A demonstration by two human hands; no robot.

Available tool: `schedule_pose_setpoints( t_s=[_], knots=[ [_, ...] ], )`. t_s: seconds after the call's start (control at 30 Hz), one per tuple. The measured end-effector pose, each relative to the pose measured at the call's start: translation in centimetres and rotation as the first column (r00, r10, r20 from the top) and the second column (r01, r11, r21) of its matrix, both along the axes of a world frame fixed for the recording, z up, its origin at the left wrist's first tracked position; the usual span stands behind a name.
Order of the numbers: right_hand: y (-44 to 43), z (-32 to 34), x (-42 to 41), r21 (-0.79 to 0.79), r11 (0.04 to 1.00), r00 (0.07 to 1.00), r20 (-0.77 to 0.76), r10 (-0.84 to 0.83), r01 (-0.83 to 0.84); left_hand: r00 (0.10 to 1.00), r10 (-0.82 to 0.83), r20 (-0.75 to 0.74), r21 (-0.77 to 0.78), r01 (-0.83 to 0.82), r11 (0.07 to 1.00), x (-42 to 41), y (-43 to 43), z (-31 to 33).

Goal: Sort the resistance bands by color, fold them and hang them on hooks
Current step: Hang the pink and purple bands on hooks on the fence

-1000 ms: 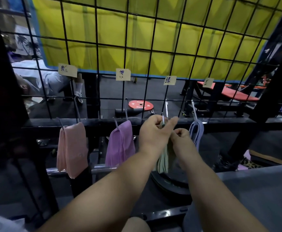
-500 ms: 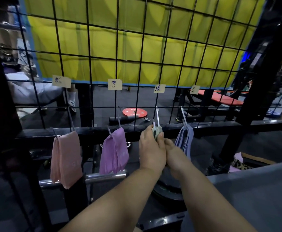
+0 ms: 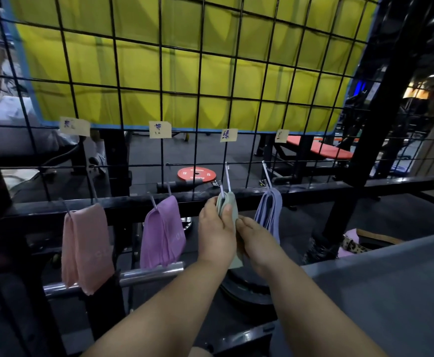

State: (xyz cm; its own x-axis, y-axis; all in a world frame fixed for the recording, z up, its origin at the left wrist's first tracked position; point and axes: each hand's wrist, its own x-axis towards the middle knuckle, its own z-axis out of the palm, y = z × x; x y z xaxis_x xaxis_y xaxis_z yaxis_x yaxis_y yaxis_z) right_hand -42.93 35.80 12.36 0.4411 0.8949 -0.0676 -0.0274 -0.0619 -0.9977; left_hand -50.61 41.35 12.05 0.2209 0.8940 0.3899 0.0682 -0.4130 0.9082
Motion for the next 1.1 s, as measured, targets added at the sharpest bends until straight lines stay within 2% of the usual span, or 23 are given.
schedule_pose_setpoints(
  t_s=[0.13,0.37,0.6,0.8,0.97,1.1],
  knots=[
    [-0.2,-0.5,-0.2,-0.001,1.0,0.994,0.105,0.028,-0.028,0.998,0.012,-0.055,-0.019,-0.013,1.0,0.0,-0.1,-0.6],
    [-0.1,-1.4,-0.8,-0.003,0.999,0.991,0.125,0.047,-0.047,0.986,0.075,-0.147,0.051,-0.068,0.996,-0.1,-0.3,-2.6],
    [-0.2,-2.6,-1.0,0.019,1.0,0.998,0.056,0.021,-0.022,0.999,0.035,-0.036,0.057,-0.033,0.998,-0.6,-0.6,-4.6],
    [-0.4,-3.5,-1.3,0.046,0.999,1.0,0.02,0.016,-0.017,0.995,0.083,-0.052,0.077,-0.079,0.994,-0.7,-1.0,-5.3],
    [-0.6,-4.1,-1.3,0.03,1.0,0.999,0.034,-0.001,0.0,0.995,0.093,-0.045,0.062,-0.091,0.994,-0.9,-1.5,-6.2],
    [-1.0,-4.3,-1.3,-0.005,1.0,0.994,0.108,-0.004,0.005,0.994,0.088,-0.068,0.045,-0.085,0.995,-0.9,-1.6,-6.8]
  ],
)
